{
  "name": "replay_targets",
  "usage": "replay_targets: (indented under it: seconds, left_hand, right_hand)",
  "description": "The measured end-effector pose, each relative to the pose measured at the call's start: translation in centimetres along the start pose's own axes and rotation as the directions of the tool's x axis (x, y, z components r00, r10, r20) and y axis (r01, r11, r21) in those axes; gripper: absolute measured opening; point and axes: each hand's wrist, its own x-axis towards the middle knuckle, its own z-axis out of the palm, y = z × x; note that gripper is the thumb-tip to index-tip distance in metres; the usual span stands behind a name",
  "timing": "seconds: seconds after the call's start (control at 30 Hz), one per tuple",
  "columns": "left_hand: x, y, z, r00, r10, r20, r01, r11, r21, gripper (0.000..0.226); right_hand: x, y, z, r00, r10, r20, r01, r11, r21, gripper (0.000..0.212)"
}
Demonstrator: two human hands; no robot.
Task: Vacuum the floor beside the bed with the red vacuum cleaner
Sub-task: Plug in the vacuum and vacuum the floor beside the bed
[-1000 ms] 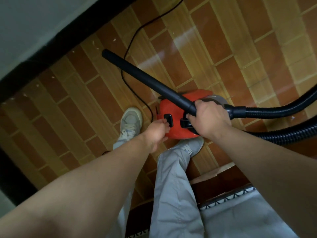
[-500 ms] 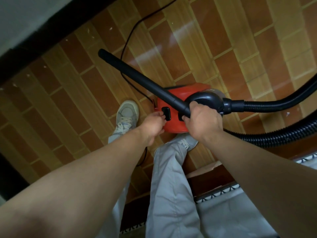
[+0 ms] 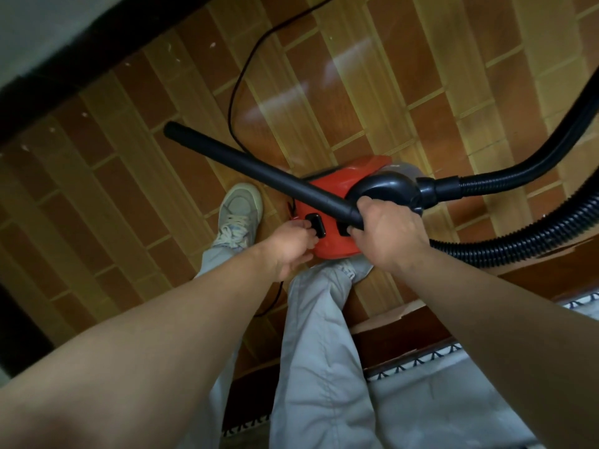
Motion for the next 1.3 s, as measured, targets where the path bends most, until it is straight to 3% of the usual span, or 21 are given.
replay_targets:
  seconds: [0.13, 0.27, 0.4, 0.53, 0.7, 0.97, 1.1, 1.3]
  left_hand:
    - [-0.2, 0.5, 0.0, 1.0, 0.011, 0.0, -0.011, 0.991, -0.133, 0.065]
    - [-0.4, 0.7, 0.2, 1.0, 0.003, 0.023, 0.001, 0.987, -0.162, 0.068]
    - [-0.5, 0.6, 0.6, 1.0, -0.004, 0.029, 0.009, 0.989, -0.149, 0.067]
    - [-0.7, 0.8, 1.8, 1.0, -0.01, -0.016, 0.009, 0.998, -0.067, 0.04]
    - [-1.7, 1.5, 2.8, 0.998, 0.046, -0.053, -0.044, 0.999, 0.026, 0.034]
    - [-3.7, 1.2, -0.6, 0.999, 0.032, 0.006, -0.031, 0.995, -0.093, 0.039]
    - [-6.4, 2.2, -3.4, 0.996, 0.079, 0.048, -0.066, 0.972, -0.227, 0.072]
    - [-11.4, 5.5, -9.1, 0.979, 0.193, 0.069, -0.13, 0.844, -0.52, 0.055]
  right_hand:
    - [0.8, -0.1, -0.7, 0.999, 0.002, 0.05, 0.0, 0.999, -0.054, 0.019]
    - [0.9, -0.3, -0.5, 0.999, 0.019, 0.04, -0.016, 0.997, -0.072, 0.019]
    - [0.8, -0.4, -0.1, 1.0, 0.021, 0.006, -0.02, 0.997, -0.079, 0.017]
    - [0.8, -0.5, 0.1, 1.0, 0.021, -0.014, -0.022, 0.996, -0.087, 0.019]
    - [0.8, -0.7, 0.0, 1.0, 0.022, -0.022, -0.024, 0.997, -0.067, 0.02]
    - [-0.2, -2.0, -1.7, 0.999, -0.01, 0.049, 0.014, 0.996, -0.085, 0.021]
    - [-0.6, -4.0, -3.8, 0.999, 0.02, 0.045, -0.016, 0.995, -0.103, 0.022]
    - [-0.7, -8.5, -9.0, 0.994, 0.041, 0.101, -0.037, 0.999, -0.039, 0.022]
